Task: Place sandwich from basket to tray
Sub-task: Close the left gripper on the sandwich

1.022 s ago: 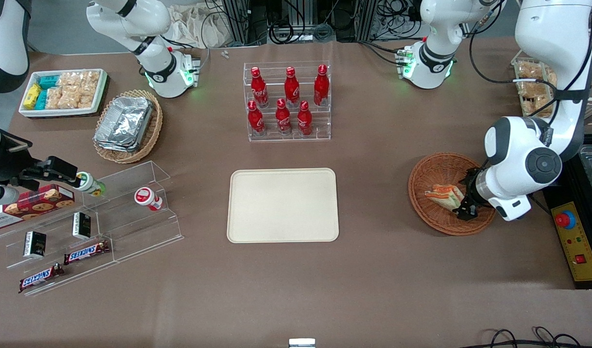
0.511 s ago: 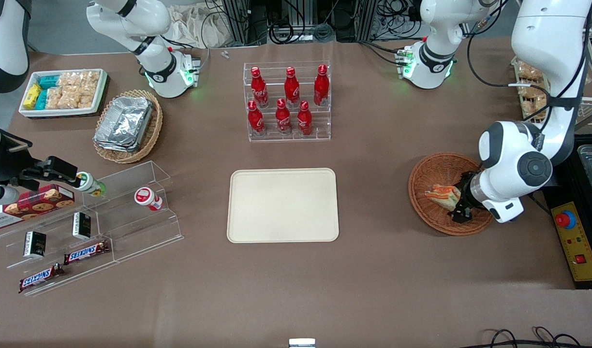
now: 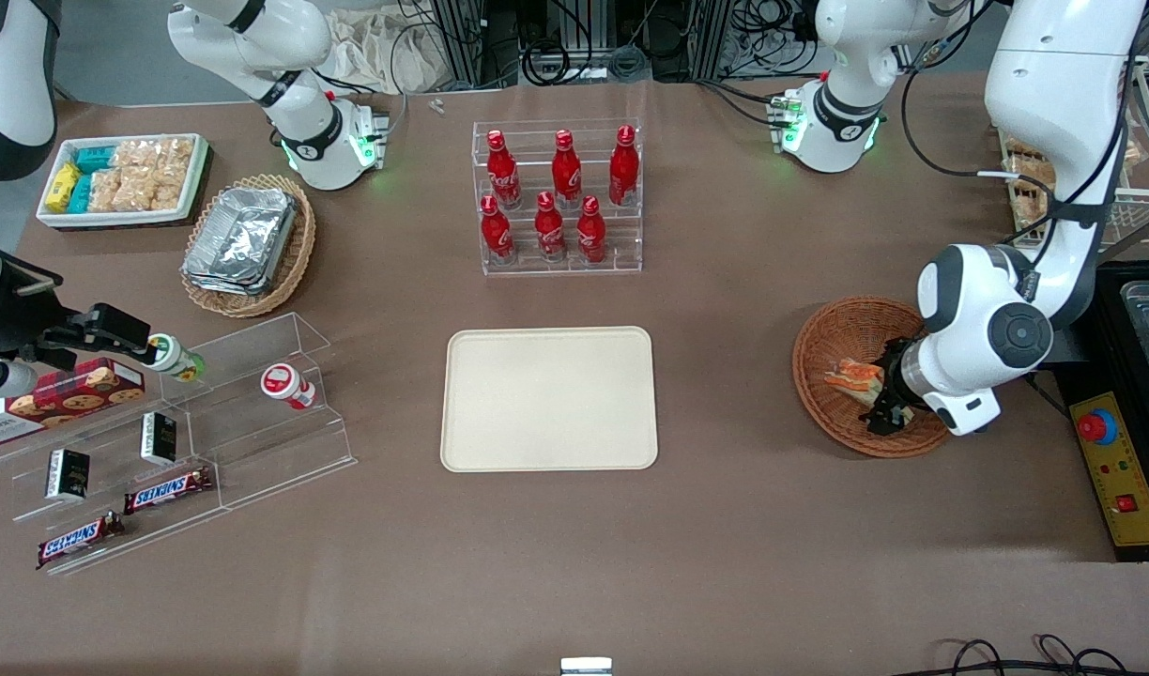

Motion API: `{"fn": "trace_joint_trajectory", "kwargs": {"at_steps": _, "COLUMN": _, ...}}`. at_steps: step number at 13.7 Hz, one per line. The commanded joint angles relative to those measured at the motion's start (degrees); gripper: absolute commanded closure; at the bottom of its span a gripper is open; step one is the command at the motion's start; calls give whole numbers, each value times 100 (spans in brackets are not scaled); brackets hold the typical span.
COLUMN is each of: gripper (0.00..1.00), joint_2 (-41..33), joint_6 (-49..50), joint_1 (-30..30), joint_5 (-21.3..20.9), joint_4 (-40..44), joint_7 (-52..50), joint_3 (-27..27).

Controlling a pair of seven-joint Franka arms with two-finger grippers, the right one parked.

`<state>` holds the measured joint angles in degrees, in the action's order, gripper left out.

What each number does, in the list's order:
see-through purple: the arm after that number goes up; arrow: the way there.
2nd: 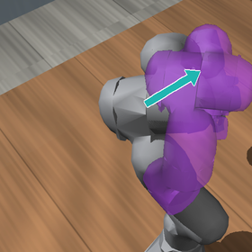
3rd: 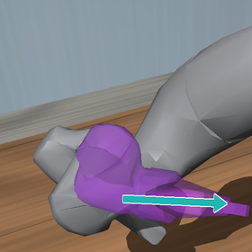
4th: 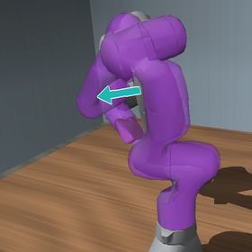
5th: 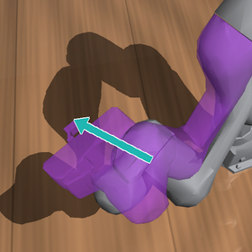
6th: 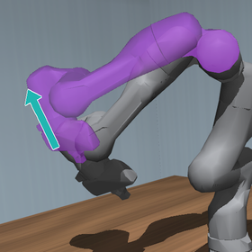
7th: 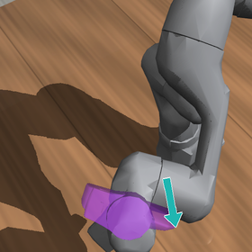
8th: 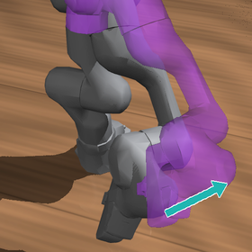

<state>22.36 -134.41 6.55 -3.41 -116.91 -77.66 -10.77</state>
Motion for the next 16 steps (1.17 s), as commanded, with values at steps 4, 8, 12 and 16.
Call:
{"fn": "trace_joint_trajectory", "kwargs": {"at_steps": 4, "gripper": 100, "joint_2": -73, "joint_6": -578, "joint_1": -31, "joint_5": -649, "joint_4": -420, "joint_7": -267, "joint_3": -30}}
{"fn": "trace_joint_trajectory", "kwargs": {"at_steps": 8, "gripper": 100, "joint_2": -398, "joint_6": 917, "joint_1": -48, "joint_5": -828, "joint_4": 357, "joint_7": -31, "joint_3": -231}}
{"fn": "trace_joint_trajectory", "kwargs": {"at_steps": 12, "gripper": 100, "joint_2": -381, "joint_6": 3523, "joint_1": -48, "joint_5": -328, "joint_4": 2344, "joint_7": 925, "joint_3": -741}}
{"fn": "trace_joint_trajectory", "kwargs": {"at_steps": 16, "gripper": 100, "joint_2": -372, "joint_6": 5071, "joint_1": -48, "joint_5": 278, "joint_4": 3787, "joint_7": 1805, "joint_3": -1232}}
